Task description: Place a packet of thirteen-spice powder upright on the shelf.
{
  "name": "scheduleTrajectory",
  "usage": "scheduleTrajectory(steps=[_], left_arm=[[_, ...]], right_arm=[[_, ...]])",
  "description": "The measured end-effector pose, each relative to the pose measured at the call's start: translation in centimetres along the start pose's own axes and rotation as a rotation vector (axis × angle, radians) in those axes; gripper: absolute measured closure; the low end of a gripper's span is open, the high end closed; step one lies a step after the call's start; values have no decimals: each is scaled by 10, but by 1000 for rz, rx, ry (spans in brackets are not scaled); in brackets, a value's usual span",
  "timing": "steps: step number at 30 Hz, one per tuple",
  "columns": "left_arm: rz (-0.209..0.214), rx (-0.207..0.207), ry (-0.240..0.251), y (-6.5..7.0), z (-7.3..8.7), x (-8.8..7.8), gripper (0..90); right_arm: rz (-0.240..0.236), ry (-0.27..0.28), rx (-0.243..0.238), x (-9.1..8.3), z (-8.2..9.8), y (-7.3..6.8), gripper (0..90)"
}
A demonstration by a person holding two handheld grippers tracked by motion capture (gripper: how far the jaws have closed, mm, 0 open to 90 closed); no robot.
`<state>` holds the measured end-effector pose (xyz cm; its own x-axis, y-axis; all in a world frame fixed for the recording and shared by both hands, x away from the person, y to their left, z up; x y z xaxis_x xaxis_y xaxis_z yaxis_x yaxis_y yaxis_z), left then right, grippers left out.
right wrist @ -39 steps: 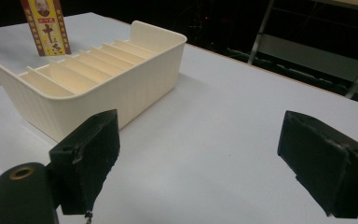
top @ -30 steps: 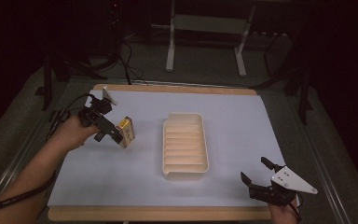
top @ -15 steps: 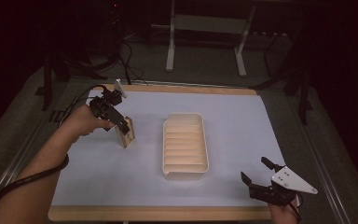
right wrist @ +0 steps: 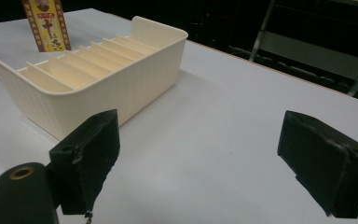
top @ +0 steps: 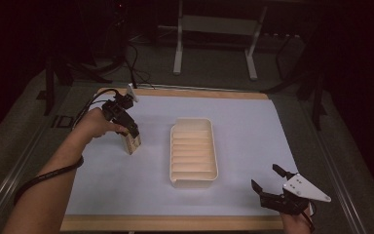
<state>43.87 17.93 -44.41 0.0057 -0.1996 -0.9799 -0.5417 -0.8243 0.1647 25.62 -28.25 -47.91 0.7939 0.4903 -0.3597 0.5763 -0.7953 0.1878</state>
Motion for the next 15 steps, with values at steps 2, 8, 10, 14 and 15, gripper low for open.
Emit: scheduleTrajectory(steps=[2,8,10,14,15], left_arm=[[-5,7,-6,-1,-1,3,229],[-12,-7,2,-6,-4,7,348],[-8,-7,-1,-8,-4,8,387],[-10,6,-32,-9,-4,17,421],[-9,13,-41,-9,-4,18,424]], right_arm=[[-1,2,1,0,0,0,129],[-3,-2,2,1,0,0,129],[-4,-2,0,1,0,0,129],[-6,-2,3,1,0,0,129],[-7,-3,4,1,0,0,129]])
Point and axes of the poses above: each handheld gripper's, and its own axes: x roughly forward along the jaws, z roughly out of its underside, y roughly to its right, the point moved 5 cm from there along x, roughly forward along the jaws, and after that the axes turned 4 degrees about -x, right-handed, at the moved point
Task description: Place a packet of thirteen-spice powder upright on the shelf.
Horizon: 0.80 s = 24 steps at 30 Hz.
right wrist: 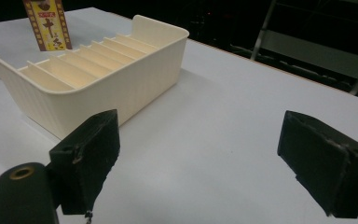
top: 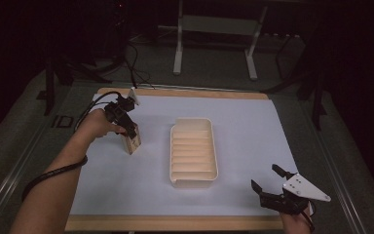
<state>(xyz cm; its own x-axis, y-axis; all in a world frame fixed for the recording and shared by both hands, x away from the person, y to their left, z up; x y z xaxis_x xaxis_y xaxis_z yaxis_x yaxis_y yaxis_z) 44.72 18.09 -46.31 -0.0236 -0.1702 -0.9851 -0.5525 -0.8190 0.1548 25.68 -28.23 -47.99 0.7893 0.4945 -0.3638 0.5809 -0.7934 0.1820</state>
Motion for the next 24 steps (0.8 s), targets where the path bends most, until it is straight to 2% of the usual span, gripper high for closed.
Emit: scheduleTrajectory(steps=[9,10,11,14,17,19,24], left_arm=[[8,37,-26,4,-3,11,555],[11,57,-32,4,-2,12,555],[2,55,-35,2,-2,13,582],[14,30,-38,0,-2,13,607],[-9,43,-51,0,-1,15,629],[-48,59,-59,0,-1,13,660],[-61,95,-85,4,-1,13,682]], right_arm=[[-3,-3,3,1,0,0,130],[-3,-2,3,1,0,0,130],[-4,-3,2,1,0,0,130],[-9,-3,3,1,0,0,130],[-10,-4,0,1,0,0,132],[-12,-5,-2,1,0,0,133],[-17,-5,-3,1,0,-1,134]])
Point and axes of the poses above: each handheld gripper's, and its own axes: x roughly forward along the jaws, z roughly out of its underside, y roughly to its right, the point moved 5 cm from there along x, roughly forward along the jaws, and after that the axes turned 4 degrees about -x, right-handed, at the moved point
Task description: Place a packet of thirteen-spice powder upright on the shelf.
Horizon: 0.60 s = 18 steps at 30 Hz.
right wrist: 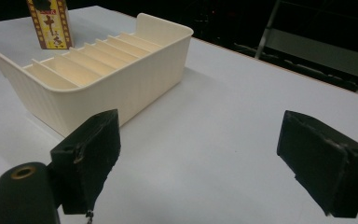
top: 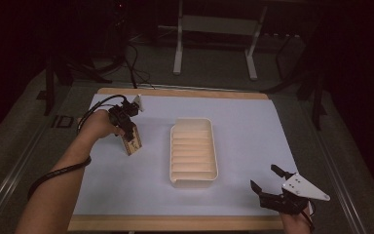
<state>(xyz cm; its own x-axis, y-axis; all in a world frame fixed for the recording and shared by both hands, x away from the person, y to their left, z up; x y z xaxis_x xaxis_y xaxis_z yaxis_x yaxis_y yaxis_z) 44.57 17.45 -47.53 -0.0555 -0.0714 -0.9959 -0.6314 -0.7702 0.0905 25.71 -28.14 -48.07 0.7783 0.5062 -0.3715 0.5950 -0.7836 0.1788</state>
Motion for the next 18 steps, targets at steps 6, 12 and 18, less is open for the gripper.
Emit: scheduleTrajectory(steps=[6,12,18], left_arm=[[-9,27,-5,4,1,-6,683],[8,119,-27,17,3,-14,684],[42,218,0,29,3,-22,682]], right_arm=[[-7,0,-7,1,0,-1,137],[6,4,-30,1,0,-1,138],[10,7,-32,0,-1,0,138]])
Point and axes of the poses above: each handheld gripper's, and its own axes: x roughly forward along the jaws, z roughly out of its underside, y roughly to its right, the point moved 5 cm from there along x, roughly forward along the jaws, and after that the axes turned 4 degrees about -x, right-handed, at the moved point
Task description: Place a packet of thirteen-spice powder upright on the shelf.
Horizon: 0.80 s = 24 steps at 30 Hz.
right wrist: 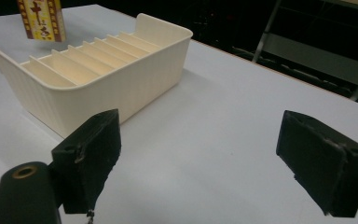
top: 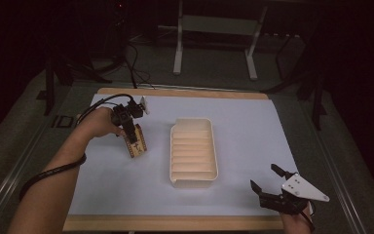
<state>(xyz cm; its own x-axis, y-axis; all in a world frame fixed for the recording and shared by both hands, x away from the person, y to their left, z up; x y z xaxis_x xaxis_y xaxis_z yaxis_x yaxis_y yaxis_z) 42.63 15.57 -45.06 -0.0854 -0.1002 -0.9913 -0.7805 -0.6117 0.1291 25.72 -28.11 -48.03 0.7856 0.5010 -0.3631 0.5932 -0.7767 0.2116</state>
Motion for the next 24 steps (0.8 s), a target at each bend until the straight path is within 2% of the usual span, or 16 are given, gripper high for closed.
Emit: scheduleTrajectory(steps=[5,6,11,12,18,19,21,24], left_arm=[[12,83,-5,11,-3,-3,681],[10,107,5,13,-4,-5,681],[37,177,46,24,-8,-14,680],[27,195,53,26,-9,-16,680],[-3,228,74,33,-15,-31,681],[2,234,72,34,-16,-34,681],[-14,241,96,37,-19,-41,682],[-12,260,116,43,-23,-51,682]], right_arm=[[-3,1,-1,0,0,0,139],[-3,2,-2,0,0,0,139],[-13,1,-4,0,0,0,143],[-14,1,-5,1,0,0,144],[-16,1,-4,1,0,-1,143],[-17,2,-4,1,0,-1,143],[-18,0,-3,1,0,-1,143],[-20,4,-3,1,0,-1,143]])
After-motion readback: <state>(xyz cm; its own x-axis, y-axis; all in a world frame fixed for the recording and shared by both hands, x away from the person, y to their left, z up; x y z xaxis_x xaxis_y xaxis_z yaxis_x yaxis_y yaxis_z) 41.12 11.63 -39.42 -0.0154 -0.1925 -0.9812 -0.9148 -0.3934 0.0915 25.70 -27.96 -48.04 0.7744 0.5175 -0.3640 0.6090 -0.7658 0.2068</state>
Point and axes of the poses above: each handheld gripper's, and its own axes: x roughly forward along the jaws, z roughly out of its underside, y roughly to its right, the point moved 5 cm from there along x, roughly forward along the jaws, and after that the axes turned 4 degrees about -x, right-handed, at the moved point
